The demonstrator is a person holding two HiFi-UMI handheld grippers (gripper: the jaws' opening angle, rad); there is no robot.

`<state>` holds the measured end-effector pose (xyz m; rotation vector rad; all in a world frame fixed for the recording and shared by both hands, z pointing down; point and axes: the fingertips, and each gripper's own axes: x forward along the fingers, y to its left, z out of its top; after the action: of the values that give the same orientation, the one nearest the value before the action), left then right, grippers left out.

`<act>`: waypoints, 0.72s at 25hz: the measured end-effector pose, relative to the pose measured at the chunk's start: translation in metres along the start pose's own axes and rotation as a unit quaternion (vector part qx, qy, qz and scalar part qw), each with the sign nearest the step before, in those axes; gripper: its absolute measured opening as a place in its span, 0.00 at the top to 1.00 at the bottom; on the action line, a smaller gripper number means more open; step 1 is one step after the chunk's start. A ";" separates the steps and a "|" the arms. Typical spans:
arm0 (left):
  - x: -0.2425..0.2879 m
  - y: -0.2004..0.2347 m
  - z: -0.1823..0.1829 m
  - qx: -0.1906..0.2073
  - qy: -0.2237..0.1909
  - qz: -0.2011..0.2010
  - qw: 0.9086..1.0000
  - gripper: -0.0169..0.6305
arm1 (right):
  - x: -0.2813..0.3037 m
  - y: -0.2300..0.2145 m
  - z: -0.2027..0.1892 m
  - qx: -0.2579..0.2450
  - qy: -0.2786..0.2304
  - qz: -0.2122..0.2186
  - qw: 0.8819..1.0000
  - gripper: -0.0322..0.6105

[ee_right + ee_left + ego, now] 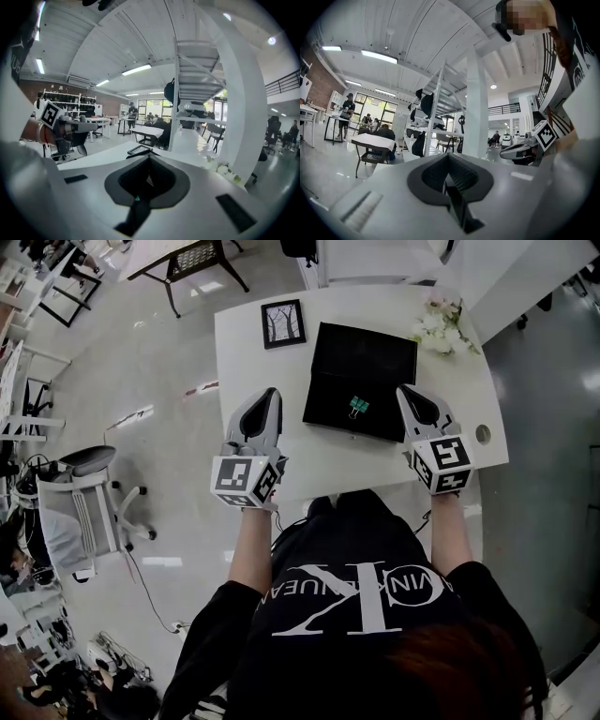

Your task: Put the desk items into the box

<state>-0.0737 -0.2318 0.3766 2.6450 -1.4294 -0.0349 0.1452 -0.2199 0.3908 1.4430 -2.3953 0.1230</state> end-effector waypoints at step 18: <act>0.009 -0.007 0.021 0.043 -0.023 0.001 0.999 0.96 | -0.009 -0.013 0.018 -0.003 -0.034 -0.014 0.999 0.93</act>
<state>-0.0647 -0.2374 0.3550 2.7294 -1.4793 -0.0346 0.1566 -0.2228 0.3699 1.5013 -2.4255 0.0588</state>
